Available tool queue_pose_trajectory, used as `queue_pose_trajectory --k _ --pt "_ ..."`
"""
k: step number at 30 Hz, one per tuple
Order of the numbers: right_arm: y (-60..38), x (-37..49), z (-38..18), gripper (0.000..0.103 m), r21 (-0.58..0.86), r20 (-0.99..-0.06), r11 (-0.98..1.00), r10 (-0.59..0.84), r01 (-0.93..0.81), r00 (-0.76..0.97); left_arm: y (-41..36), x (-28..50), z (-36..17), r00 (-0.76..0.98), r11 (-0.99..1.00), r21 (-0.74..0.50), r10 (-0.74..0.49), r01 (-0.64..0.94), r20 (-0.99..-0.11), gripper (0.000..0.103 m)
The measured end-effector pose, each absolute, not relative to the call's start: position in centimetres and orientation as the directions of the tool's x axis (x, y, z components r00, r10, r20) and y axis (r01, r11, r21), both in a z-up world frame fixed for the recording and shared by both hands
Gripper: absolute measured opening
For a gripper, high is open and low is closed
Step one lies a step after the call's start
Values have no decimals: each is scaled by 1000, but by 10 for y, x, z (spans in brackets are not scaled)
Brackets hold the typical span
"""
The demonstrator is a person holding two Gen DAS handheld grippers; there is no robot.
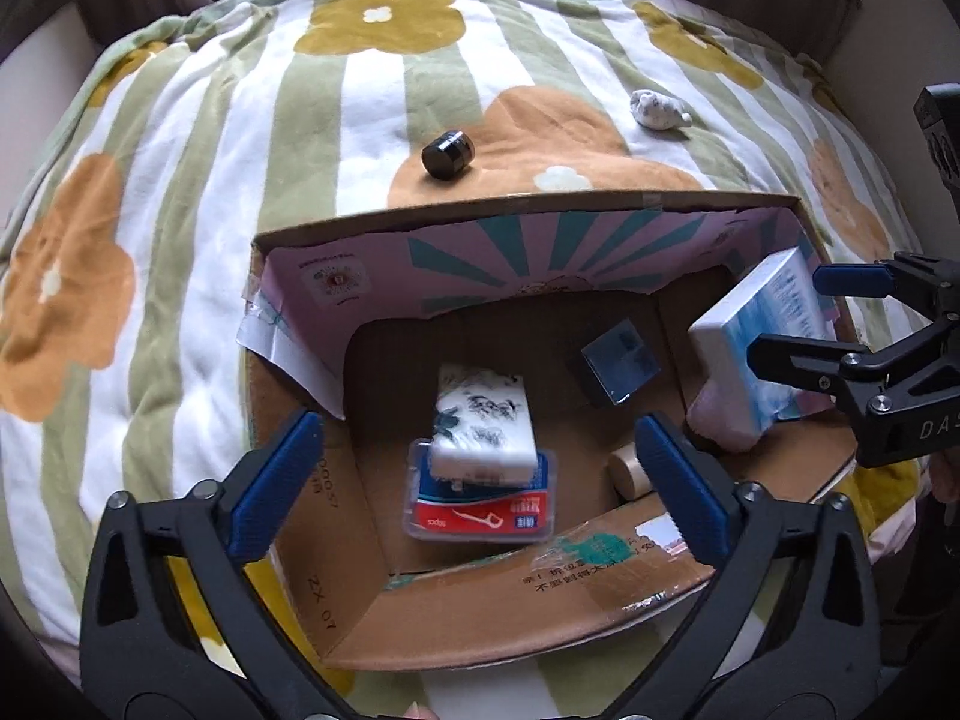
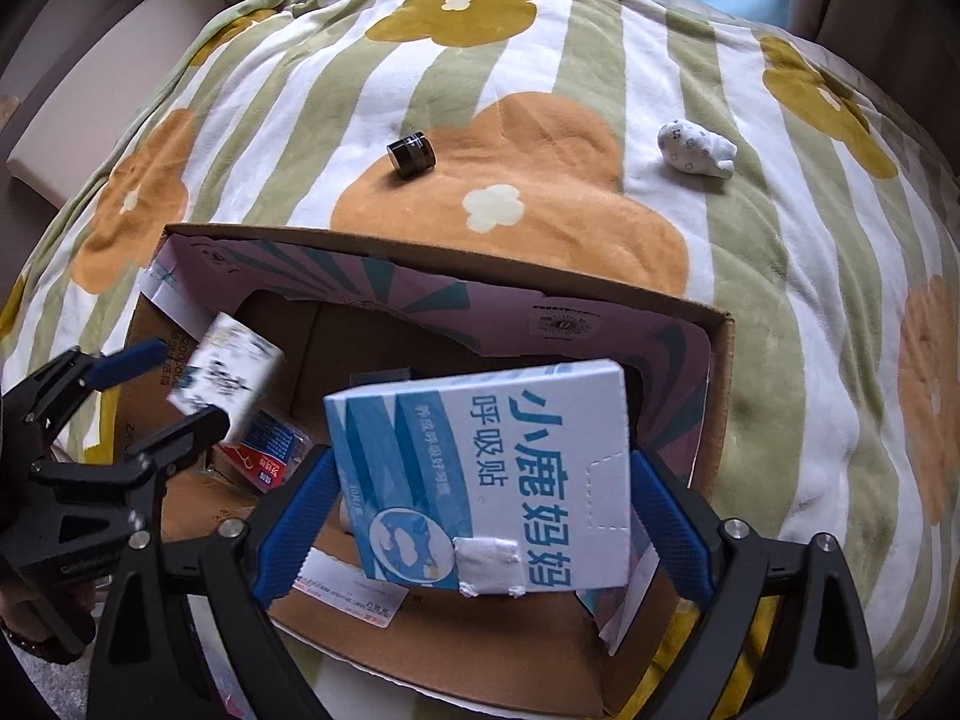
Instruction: Organize objects
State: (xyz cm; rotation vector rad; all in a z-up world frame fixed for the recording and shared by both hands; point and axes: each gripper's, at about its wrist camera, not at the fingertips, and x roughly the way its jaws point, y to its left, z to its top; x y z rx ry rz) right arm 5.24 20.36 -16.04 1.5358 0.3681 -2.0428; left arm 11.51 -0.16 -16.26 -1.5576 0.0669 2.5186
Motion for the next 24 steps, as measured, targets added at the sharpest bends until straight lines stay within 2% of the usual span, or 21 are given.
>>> queue_pose_trajectory --k 7,24 --pt "216 54 -152 101 132 -929 -801 -305 584 -209 -9 119 -151 -436 -986 -37 107 -165 -893 103" --pt "214 58 -144 101 66 -928 -790 -273 609 -254 -20 108 -143 -448 -987 -68 129 -149 -885 103"
